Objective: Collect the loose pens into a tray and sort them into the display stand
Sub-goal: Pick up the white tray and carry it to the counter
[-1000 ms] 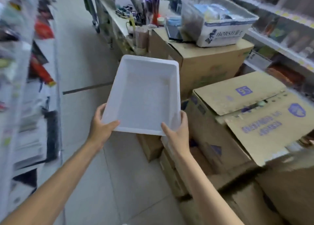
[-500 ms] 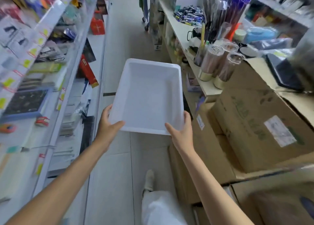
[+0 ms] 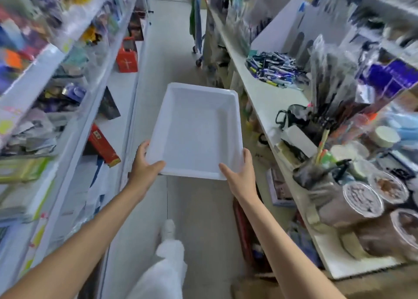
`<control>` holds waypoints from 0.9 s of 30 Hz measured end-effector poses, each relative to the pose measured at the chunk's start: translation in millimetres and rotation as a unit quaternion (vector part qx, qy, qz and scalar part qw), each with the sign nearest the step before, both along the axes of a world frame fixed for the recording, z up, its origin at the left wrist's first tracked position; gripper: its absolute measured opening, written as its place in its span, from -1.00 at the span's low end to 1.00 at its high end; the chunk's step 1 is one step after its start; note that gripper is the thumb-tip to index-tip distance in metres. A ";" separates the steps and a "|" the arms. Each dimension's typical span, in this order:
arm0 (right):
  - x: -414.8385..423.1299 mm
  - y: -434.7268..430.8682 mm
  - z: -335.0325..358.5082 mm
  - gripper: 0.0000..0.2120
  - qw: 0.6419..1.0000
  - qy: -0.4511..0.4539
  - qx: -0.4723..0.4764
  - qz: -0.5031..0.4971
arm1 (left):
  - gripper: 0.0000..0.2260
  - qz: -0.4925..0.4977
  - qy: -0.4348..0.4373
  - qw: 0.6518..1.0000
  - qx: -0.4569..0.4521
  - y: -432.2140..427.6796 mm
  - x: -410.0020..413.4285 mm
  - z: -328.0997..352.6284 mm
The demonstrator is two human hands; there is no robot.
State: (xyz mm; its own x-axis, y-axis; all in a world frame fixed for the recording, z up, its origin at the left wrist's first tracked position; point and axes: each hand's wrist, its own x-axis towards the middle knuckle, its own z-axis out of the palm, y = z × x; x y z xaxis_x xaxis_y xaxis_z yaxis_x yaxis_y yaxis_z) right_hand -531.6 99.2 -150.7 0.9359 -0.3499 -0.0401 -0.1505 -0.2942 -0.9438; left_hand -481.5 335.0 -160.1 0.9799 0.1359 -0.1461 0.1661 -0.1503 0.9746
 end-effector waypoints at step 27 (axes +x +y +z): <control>432.9 -186.3 -6.0 -0.53 0.858 0.023 -0.011 -0.513 | -0.50 -0.546 0.024 0.837 0.021 -345.1 611.3 0.2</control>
